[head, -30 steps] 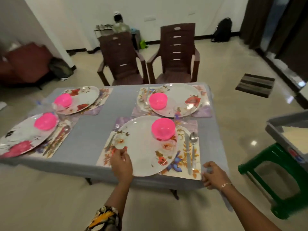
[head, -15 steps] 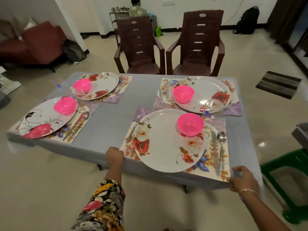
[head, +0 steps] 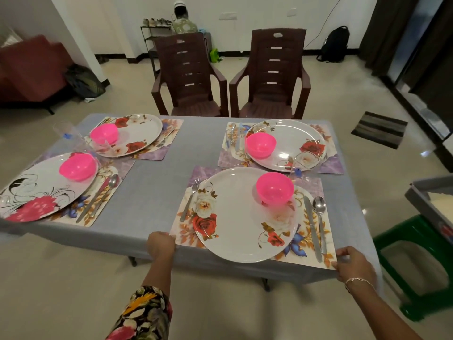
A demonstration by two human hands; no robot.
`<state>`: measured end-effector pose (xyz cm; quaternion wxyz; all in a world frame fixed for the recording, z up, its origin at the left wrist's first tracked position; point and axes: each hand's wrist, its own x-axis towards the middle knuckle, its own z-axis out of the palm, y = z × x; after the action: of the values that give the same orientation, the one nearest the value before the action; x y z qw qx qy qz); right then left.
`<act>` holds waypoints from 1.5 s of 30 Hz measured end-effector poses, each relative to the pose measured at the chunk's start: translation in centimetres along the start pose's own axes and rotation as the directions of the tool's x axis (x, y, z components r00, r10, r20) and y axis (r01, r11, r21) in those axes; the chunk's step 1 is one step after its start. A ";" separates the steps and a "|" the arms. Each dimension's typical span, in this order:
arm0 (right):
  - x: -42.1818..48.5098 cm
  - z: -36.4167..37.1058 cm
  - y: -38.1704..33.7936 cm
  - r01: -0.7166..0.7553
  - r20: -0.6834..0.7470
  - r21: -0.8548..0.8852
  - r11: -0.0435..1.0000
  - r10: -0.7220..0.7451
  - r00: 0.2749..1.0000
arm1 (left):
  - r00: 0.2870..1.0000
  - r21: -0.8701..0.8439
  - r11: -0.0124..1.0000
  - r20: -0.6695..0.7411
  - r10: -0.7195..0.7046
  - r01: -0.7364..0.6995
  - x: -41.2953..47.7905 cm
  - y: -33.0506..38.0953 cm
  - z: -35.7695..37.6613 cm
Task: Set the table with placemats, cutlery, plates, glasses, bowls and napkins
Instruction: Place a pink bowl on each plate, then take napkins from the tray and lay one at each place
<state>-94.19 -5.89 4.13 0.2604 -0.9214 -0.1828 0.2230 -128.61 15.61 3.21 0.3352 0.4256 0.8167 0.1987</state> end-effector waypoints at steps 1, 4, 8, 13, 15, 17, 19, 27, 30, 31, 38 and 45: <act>0.1 0.0 -0.1 -0.005 0.000 0.001 1.000 0.005 1.000 | 1.000 -0.011 1.000 0.001 0.006 -0.006 -0.2 -0.1 -0.1; 0.3 -0.2 -0.2 0.008 0.024 -0.015 1.000 -0.008 1.000 | 1.000 -0.082 0.996 0.020 0.024 -0.022 -0.6 -0.2 -0.4; 0.2 -0.4 -0.1 0.012 0.050 -0.027 1.000 -0.011 0.999 | 0.997 -0.051 0.996 -0.018 0.070 -0.071 -1.6 -0.2 -0.8; -0.7 -1.0 1.5 0.122 0.025 0.028 0.992 -0.123 0.992 | 0.824 0.421 0.793 -0.163 0.543 -0.440 -6.6 2.1 0.4; -1.1 -1.6 2.7 0.153 -0.010 0.066 0.986 -0.153 0.988 | 0.645 0.476 0.589 -0.057 0.762 -0.653 -9.7 3.1 2.8; -1.2 -2.5 4.1 0.178 -0.026 0.088 0.980 -0.176 0.984 | 0.510 0.412 0.435 0.088 0.856 -0.801 -13.4 3.8 5.6; -0.8 -3.7 5.7 0.183 -0.019 0.072 0.980 -0.182 0.983 | 0.409 0.340 0.334 0.176 0.896 -0.879 -17.2 4.4 8.3; 4.3 -13.0 14.2 0.208 0.050 -0.028 0.978 -0.206 0.977 | 0.161 0.087 0.137 0.437 0.885 -0.987 -30.9 8.1 20.0; 6.8 -16.8 17.3 0.230 0.050 -0.099 0.968 -0.226 0.973 | 0.151 0.093 0.120 0.494 0.856 -0.988 -35.5 10.3 24.0; 7.5 -18.1 18.1 0.228 0.047 -0.128 0.965 -0.224 0.974 | 0.161 0.080 0.139 0.505 0.848 -0.987 -37.1 11.1 25.0; 13.4 -25.4 22.3 0.151 -0.041 -0.094 0.984 -0.155 0.987 | 0.076 0.029 0.071 0.549 0.832 -0.997 -43.3 15.6 32.5; 22.5 -29.3 24.9 0.031 -0.074 0.038 0.999 -0.028 0.997 | 0.092 -0.007 0.124 0.628 0.773 -0.992 -45.6 22.7 42.5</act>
<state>-55.12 -27.27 5.47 0.2883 -0.9209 -0.1822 0.1886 -66.59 -7.78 4.76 0.2255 0.9340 0.2695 0.0649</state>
